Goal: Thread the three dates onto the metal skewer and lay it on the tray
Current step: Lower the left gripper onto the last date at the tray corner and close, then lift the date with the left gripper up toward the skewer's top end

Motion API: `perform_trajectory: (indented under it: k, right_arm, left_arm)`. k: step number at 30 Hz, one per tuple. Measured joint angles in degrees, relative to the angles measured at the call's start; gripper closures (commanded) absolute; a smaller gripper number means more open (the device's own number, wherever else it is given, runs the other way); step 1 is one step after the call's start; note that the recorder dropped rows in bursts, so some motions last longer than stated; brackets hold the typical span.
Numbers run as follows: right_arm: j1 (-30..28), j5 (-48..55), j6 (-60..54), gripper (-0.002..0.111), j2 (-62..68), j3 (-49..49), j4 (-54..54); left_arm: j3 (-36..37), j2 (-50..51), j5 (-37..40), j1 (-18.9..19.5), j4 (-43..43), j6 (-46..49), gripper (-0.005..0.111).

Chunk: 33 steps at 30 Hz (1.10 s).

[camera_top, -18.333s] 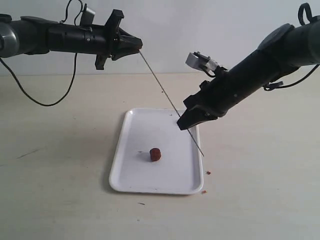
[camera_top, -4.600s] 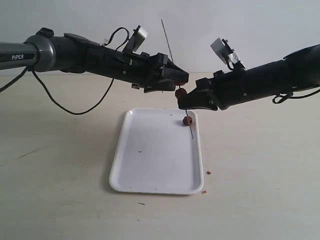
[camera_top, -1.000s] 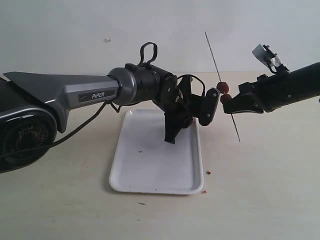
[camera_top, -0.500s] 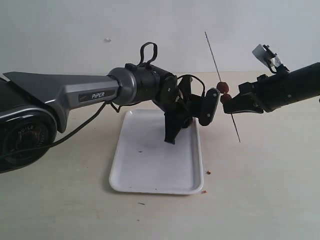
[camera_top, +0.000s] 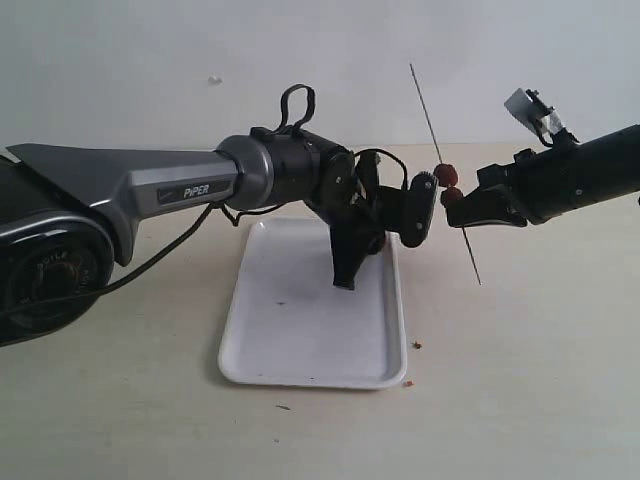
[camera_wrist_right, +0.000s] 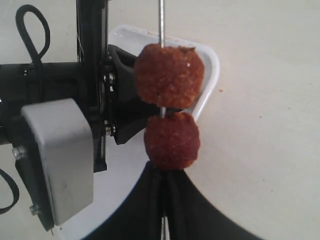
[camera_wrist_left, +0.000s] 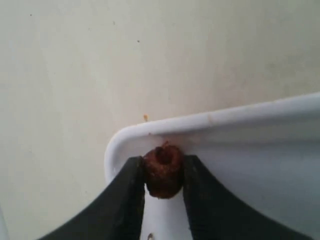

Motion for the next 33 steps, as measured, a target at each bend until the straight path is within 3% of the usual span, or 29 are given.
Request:
perform_trajectory:
  k: [10,14,18,23,33]
  right_arm:
    - [0.0,0.0,0.0,0.108,0.0,0.0,0.0]
    - [0.0,0.0,0.0,0.108,0.0,0.0,-1.27]
    - [0.0,0.12,0.14,0.108,0.0,0.0,-1.69]
    - [0.0,4.58,0.92,0.108,0.0,0.0,-4.22]
    - [0.0,8.76,1.04,0.108,0.0,3.66,-7.66]
  left_arm:
    - [0.11,-3.62,0.24,1.04,0.0,-24.23,0.079]
    - [0.11,-6.69,0.13,3.03,0.0,-37.99,0.079]
    - [0.11,-8.67,0.13,6.01,-2.47,-57.95,0.079]
    - [0.11,-9.29,0.51,10.75,-17.62,-66.71,0.079]
    - [0.11,-9.29,7.92,17.85,-56.69,-55.41,0.079]
